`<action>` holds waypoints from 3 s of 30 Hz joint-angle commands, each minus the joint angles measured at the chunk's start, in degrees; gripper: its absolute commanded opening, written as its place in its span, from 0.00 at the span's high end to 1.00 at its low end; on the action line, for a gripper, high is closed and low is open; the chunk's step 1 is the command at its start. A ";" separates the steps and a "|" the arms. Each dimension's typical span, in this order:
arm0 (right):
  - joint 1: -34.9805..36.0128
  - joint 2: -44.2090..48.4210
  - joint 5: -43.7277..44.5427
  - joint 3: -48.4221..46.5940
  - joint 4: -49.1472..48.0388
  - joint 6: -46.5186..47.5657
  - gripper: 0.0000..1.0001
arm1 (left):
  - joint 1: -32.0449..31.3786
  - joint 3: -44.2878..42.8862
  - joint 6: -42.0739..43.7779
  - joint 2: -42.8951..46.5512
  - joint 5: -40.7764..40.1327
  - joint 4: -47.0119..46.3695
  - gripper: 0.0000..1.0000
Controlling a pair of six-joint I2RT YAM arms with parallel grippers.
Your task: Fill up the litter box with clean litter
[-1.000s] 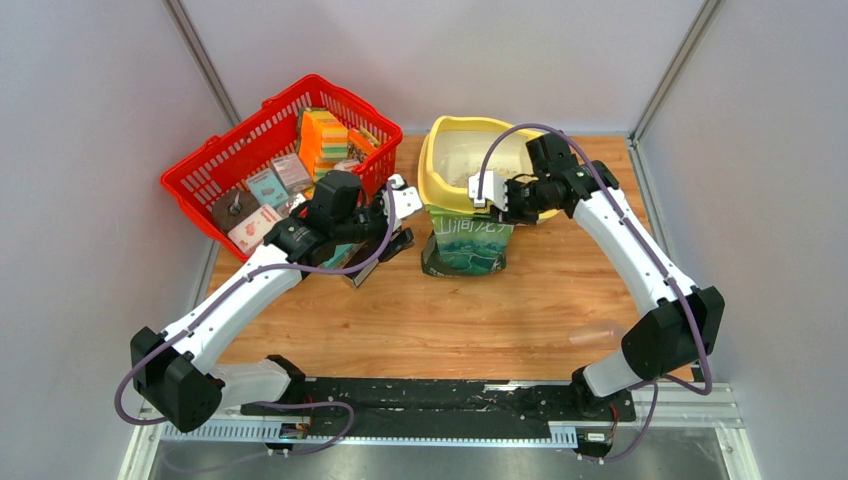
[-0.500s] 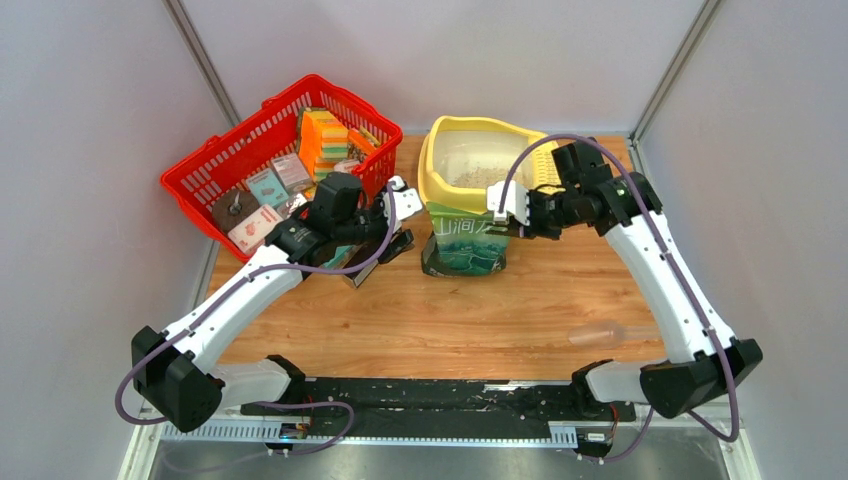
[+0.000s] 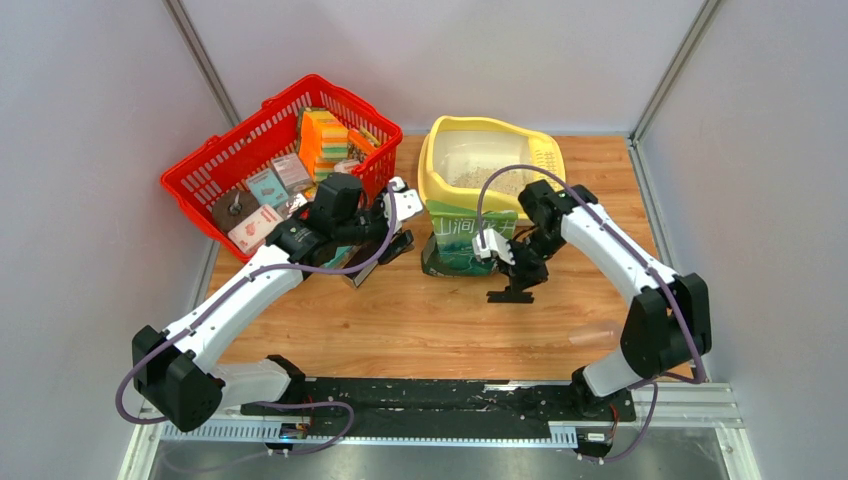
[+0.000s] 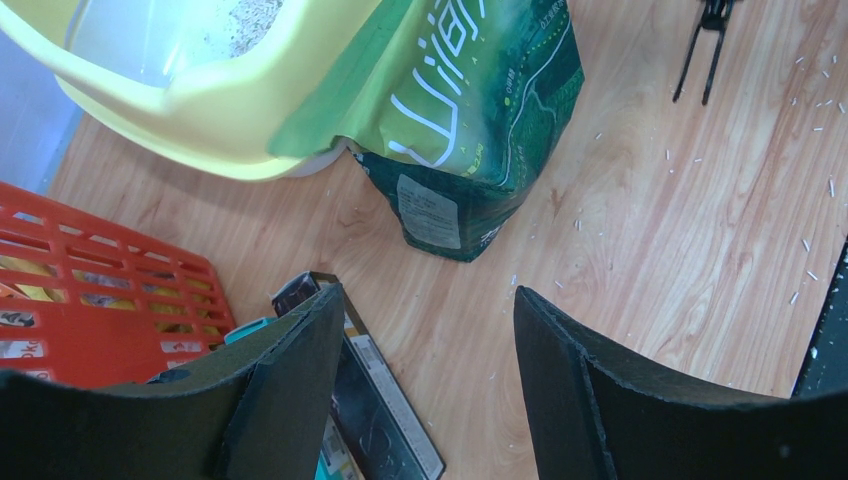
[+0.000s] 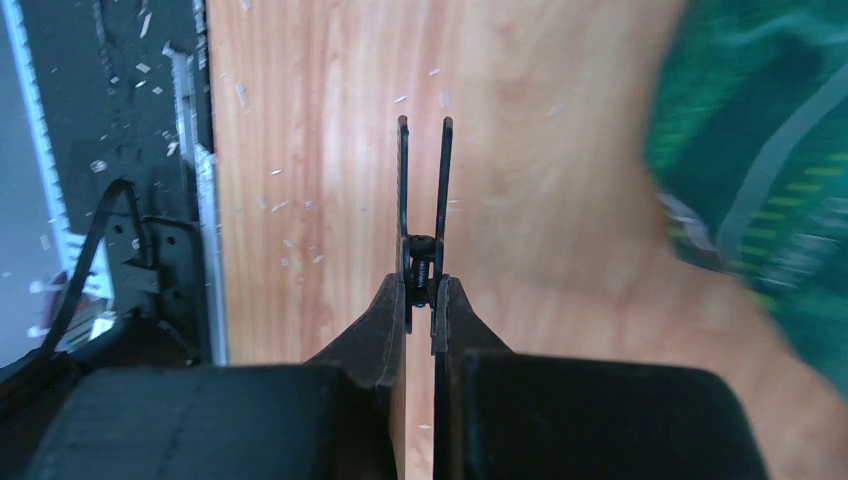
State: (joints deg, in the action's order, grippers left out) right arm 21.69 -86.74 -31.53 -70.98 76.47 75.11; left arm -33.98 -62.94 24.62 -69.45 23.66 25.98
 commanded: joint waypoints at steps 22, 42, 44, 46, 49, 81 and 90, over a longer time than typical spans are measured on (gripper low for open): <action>-2.35 2.45 4.37 14.91 -5.19 -4.35 0.61 | 0.14 -1.92 -0.19 -3.23 1.48 0.39 0.29; -25.12 8.79 -3.94 -0.46 -6.32 -23.41 0.06 | 0.58 -8.42 -10.27 -7.88 1.38 -1.02 0.26; -25.03 6.42 -8.79 -6.06 -7.55 -34.25 0.00 | 1.45 -11.32 -15.62 -9.64 1.74 -0.93 0.23; -25.03 5.01 -15.30 -8.64 -13.25 -43.52 0.00 | 3.12 -15.43 -19.15 -13.77 3.40 1.26 0.22; -24.68 2.90 -21.98 -9.52 -22.05 -57.95 0.00 | 7.16 -18.53 -29.16 -19.13 9.90 1.28 0.22; -21.96 -7.82 -30.85 -9.96 -36.91 -76.08 0.00 | 12.36 -25.67 -34.64 -21.79 17.91 6.89 0.20; -15.28 -18.11 -45.88 -13.84 -41.73 -82.83 0.00 | 12.53 -20.12 -35.61 -19.32 17.12 7.51 0.21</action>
State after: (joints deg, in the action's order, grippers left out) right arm 4.45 -102.76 -67.20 -82.96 40.01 -1.85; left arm -21.67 -83.55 -12.64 -90.11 41.43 32.51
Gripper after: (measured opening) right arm 0.998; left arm 0.787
